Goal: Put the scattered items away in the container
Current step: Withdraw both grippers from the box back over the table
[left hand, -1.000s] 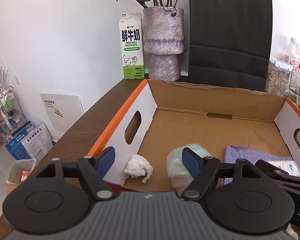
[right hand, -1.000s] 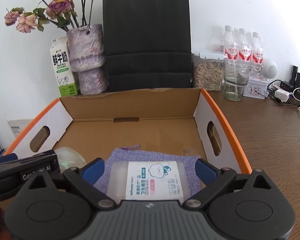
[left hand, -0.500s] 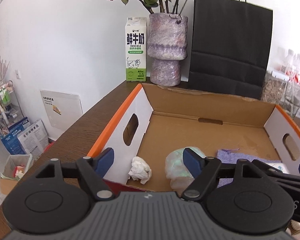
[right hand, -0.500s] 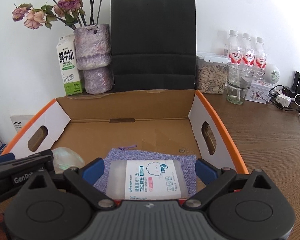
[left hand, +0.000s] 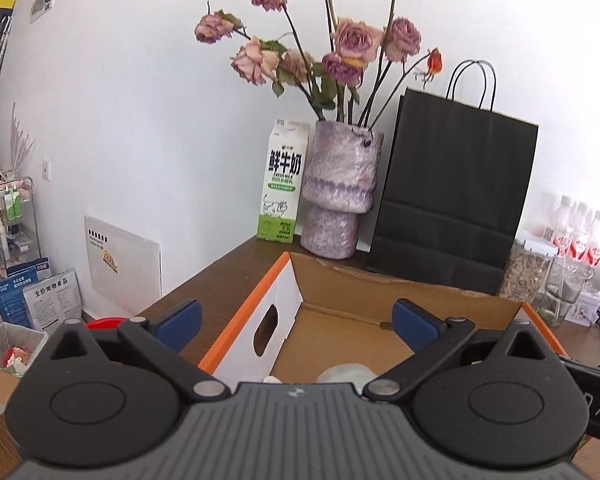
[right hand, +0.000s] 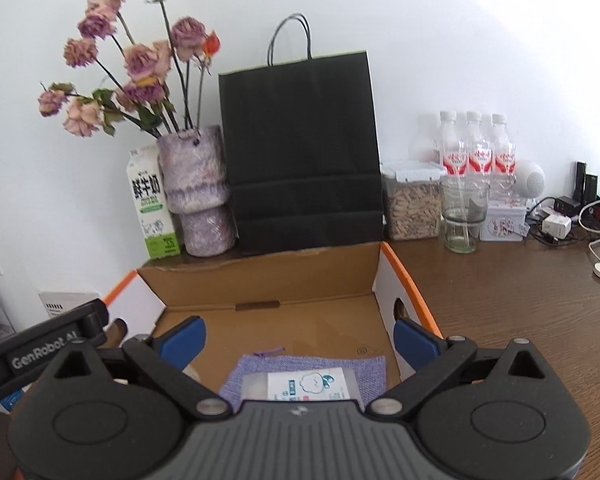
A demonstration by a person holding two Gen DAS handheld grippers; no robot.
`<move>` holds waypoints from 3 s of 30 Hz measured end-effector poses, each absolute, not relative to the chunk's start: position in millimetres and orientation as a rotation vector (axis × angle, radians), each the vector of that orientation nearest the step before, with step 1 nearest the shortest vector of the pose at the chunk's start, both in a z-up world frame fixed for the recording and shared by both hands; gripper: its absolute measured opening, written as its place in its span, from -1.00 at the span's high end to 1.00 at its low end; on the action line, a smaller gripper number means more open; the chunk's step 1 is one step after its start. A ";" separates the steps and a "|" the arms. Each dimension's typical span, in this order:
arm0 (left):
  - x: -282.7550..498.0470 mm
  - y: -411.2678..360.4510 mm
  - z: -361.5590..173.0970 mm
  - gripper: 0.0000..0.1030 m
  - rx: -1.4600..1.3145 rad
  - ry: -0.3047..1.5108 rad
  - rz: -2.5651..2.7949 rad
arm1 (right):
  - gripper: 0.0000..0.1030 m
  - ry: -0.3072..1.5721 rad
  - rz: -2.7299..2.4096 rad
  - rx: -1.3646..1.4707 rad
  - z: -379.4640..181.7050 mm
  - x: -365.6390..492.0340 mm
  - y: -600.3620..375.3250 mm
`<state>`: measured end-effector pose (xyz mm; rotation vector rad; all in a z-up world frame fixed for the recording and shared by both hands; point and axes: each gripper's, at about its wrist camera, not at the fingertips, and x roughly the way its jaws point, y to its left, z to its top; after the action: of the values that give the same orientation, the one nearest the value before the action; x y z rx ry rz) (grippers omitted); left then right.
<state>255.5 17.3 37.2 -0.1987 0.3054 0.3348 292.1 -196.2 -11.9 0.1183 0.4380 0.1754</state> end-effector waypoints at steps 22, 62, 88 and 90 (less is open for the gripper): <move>130.4 14.4 50.1 -1.00 -0.145 0.234 0.162 | -1.00 0.273 0.289 0.019 1.6 149.6 -208.1; 30.0 18.3 -52.7 -1.00 -0.101 0.544 0.133 | -1.00 0.613 0.225 -0.039 -95.1 58.7 -242.1; 31.0 12.7 -56.7 -1.00 -0.040 0.549 0.143 | -1.00 0.602 0.246 -0.054 -96.7 59.1 -242.9; 30.7 14.2 -56.6 -1.00 -0.048 0.546 0.144 | -1.00 0.608 0.246 -0.054 -95.9 59.8 -242.9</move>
<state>30.7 14.2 -56.6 -0.0476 0.5459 0.1436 59.8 -242.9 -95.9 -0.0540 0.6085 0.2462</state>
